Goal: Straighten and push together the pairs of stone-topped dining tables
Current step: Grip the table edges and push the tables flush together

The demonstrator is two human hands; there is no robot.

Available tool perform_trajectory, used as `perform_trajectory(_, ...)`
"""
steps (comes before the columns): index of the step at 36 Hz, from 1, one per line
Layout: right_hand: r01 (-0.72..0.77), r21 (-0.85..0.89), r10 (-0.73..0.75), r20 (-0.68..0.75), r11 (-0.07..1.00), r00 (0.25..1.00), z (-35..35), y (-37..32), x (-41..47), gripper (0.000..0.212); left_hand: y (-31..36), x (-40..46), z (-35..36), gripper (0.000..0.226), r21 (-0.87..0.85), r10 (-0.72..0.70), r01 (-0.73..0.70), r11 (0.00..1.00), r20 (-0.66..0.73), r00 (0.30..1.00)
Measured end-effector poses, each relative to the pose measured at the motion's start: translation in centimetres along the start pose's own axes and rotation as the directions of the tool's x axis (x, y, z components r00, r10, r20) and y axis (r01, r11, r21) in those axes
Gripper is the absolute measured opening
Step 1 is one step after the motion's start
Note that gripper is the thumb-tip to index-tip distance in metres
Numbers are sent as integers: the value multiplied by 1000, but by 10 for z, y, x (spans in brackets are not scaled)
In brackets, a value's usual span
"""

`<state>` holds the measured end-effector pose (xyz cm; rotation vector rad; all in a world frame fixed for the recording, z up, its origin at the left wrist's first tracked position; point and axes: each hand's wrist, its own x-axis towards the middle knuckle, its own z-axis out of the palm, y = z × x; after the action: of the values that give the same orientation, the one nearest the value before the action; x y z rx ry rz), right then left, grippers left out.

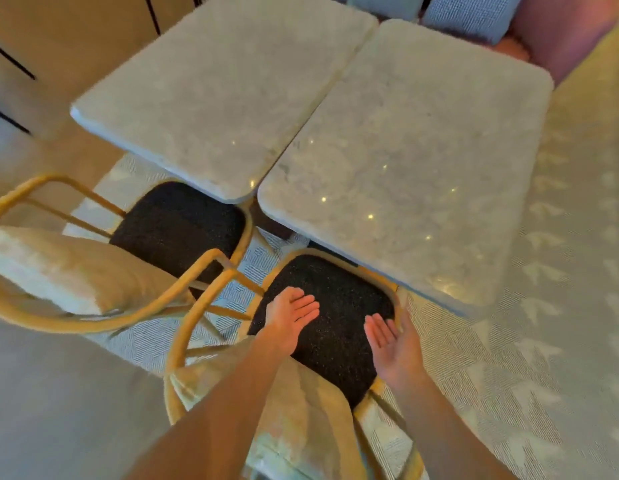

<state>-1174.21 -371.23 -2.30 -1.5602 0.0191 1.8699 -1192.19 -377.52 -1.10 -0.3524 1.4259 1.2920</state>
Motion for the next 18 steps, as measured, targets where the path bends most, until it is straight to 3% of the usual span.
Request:
perform_trajectory(6,-2,127,2,2,992,1000,-16,-4,-9,66,10,3,18,45,31,6,-4,1000,-35,999)
perform_trajectory(18,18,183,-26,42,983,999,16,-35,28,64,30,30,89,60,-135,-2,6,991,31,1000)
